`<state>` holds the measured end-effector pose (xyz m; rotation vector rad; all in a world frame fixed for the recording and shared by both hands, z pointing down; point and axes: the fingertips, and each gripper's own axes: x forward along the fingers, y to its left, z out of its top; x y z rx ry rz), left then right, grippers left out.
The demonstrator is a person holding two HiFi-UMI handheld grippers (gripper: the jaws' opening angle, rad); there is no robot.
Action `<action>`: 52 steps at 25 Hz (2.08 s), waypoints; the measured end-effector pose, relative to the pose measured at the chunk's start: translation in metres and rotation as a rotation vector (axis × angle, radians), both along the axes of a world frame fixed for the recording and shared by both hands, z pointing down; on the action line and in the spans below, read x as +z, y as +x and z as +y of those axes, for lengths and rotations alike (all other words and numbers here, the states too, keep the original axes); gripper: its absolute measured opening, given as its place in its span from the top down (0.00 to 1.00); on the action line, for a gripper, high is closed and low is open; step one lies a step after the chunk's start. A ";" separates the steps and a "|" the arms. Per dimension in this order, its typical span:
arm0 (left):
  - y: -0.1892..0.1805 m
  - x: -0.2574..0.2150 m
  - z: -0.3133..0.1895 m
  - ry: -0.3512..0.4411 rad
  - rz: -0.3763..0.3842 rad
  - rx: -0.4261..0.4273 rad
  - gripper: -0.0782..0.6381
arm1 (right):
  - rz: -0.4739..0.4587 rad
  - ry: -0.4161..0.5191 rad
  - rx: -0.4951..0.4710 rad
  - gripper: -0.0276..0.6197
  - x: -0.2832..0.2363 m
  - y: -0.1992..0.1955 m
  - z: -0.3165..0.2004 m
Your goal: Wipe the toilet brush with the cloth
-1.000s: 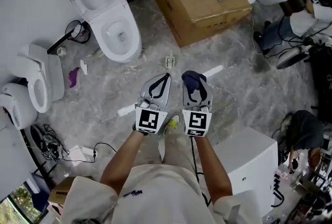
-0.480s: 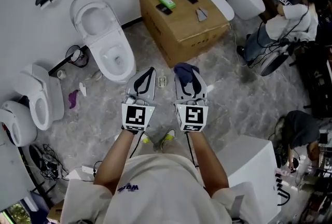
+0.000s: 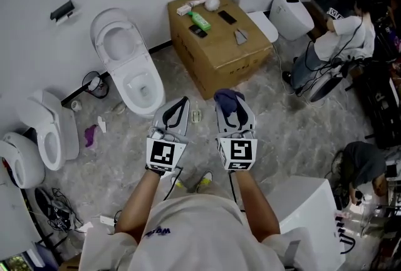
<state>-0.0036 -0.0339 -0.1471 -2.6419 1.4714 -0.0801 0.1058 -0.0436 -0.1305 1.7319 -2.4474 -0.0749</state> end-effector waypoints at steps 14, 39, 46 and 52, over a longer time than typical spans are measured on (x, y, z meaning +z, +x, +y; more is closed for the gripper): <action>0.010 0.000 0.000 -0.008 0.002 0.031 0.89 | 0.026 -0.016 0.030 0.68 -0.002 0.014 -0.002; 0.030 0.010 -0.009 -0.040 -0.008 0.067 0.89 | 0.009 -0.025 0.035 0.68 -0.002 0.023 -0.004; 0.025 0.012 -0.010 -0.050 -0.022 0.058 0.89 | 0.011 -0.032 0.013 0.68 0.000 0.016 -0.003; 0.022 0.014 -0.012 -0.056 -0.024 0.056 0.89 | 0.011 -0.034 0.001 0.68 0.001 0.011 -0.004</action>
